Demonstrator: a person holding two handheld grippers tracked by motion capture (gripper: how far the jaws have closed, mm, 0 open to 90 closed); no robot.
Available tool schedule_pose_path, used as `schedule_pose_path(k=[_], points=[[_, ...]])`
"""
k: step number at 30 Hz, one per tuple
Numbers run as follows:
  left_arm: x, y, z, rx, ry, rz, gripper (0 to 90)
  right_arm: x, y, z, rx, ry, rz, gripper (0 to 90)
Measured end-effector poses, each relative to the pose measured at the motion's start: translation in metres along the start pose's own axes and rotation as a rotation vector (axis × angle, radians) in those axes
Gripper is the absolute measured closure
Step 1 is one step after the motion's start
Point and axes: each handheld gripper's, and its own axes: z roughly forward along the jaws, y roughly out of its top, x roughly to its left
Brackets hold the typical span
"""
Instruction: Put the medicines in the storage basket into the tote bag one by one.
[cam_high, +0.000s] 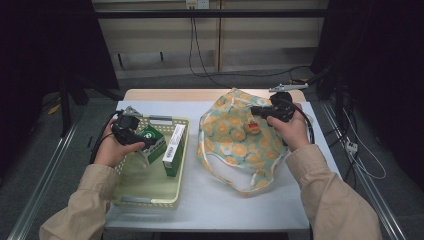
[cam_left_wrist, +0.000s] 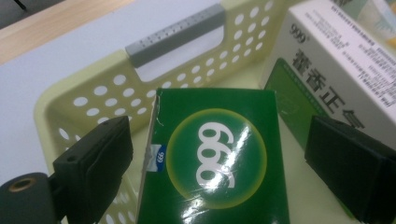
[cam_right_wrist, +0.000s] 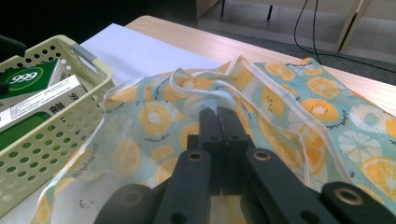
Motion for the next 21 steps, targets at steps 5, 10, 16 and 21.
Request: schedule_pose_path(k=[5, 10, 16, 21], points=[[0.001, -0.001, 0.005, 0.01, -0.008, -0.001, 7.5, 0.0, 0.0, 0.001, 0.002, 0.002, 0.004, 90.0], [0.001, -0.003, 0.012, 0.043, -0.003, 0.011, 7.2, -0.001, -0.001, 0.001, 0.001, 0.004, 0.007, 90.0], [0.004, -0.006, 0.02, 0.069, -0.02, -0.025, 7.4, -0.002, -0.001, 0.001, 0.004, 0.004, 0.005, 90.0], [0.001, -0.006, 0.027, 0.094, -0.012, -0.011, 7.7, -0.003, -0.001, 0.0, 0.003, 0.003, 0.007, 90.0]])
